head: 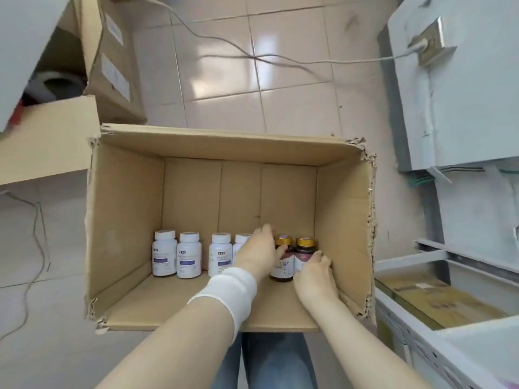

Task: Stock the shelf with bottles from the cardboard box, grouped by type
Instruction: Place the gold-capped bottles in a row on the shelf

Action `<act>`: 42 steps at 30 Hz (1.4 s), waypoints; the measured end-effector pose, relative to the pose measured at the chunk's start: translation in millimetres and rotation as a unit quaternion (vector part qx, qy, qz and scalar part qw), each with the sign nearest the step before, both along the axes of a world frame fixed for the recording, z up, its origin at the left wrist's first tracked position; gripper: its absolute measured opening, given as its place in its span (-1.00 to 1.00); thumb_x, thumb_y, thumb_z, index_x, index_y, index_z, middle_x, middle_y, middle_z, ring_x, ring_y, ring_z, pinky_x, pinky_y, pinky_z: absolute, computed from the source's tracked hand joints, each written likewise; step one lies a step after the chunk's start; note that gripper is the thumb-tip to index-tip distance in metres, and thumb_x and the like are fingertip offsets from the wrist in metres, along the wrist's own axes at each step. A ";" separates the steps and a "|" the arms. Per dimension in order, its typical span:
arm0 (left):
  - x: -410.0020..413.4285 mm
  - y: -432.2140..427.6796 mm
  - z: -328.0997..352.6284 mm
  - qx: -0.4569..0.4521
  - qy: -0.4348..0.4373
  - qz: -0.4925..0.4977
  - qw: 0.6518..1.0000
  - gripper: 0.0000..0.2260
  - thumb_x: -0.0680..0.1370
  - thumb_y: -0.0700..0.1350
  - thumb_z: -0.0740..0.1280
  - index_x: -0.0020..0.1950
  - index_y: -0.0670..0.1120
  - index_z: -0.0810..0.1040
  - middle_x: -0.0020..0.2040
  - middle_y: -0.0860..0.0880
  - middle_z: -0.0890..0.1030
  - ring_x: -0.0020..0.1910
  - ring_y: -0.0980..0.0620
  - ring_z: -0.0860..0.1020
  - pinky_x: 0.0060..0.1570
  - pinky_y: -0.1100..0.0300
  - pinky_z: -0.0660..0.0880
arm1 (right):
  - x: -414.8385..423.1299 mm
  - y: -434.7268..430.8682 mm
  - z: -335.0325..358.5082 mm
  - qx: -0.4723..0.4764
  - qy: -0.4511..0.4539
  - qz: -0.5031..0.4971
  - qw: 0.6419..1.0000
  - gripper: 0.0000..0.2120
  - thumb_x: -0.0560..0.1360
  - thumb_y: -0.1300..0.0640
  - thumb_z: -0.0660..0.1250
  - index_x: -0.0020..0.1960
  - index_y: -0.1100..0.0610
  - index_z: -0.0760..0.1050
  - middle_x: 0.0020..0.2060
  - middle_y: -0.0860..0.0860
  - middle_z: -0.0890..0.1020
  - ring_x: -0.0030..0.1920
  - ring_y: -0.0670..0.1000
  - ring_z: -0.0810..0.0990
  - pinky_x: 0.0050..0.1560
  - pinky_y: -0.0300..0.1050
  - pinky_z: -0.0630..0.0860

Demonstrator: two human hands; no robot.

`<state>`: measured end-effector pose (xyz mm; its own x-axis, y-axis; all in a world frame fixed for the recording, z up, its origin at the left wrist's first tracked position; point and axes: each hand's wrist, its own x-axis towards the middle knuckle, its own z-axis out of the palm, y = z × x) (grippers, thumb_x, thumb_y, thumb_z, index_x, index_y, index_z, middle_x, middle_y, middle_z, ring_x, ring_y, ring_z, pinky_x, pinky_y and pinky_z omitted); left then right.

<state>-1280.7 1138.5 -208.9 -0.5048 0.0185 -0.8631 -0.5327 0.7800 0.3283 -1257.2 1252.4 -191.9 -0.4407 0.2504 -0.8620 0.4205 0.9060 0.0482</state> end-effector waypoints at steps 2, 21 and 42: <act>-6.7 7.6 -9.1 -0.004 -0.007 -0.016 1.000 -0.61 0.56 0.03 0.25 0.28 -0.18 0.32 0.26 -0.19 0.42 0.23 -0.17 0.44 0.14 0.04 0.40 | 0.5 -2.0 -7.8 0.013 0.002 0.011 1.000 -0.39 0.57 0.18 0.17 0.48 0.32 -0.05 0.37 0.20 0.23 0.32 0.12 0.39 0.19 -0.11 0.41; -35.0 -6.9 9.7 -0.016 -0.080 -0.029 0.996 -0.44 0.49 0.09 0.35 0.39 -0.16 0.34 0.33 -0.19 0.36 0.28 -0.14 0.40 0.22 0.10 0.36 | -26.2 2.9 7.8 -0.025 -0.007 -0.047 0.999 -0.47 0.33 0.09 0.51 0.16 0.26 0.34 0.13 0.20 0.55 0.14 0.19 0.55 -0.08 -0.09 0.43; -10.5 -56.1 304.8 0.298 0.189 0.018 0.936 -0.80 0.44 0.17 0.36 -0.11 0.09 0.46 -0.16 0.10 0.60 -0.20 0.19 0.58 -0.32 0.36 0.48 | 80.4 16.5 291.7 -0.165 0.352 -0.359 0.848 -0.44 0.29 -0.06 0.52 0.22 0.10 0.49 0.14 0.04 0.60 0.12 0.03 0.54 0.03 -0.16 0.39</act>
<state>-1291.2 1082.4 95.9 -0.7810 0.4168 -0.4650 -0.3138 0.3819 0.8693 -1176.8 1268.9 99.7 -0.7114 0.4693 -0.5231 0.6890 0.3188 -0.6509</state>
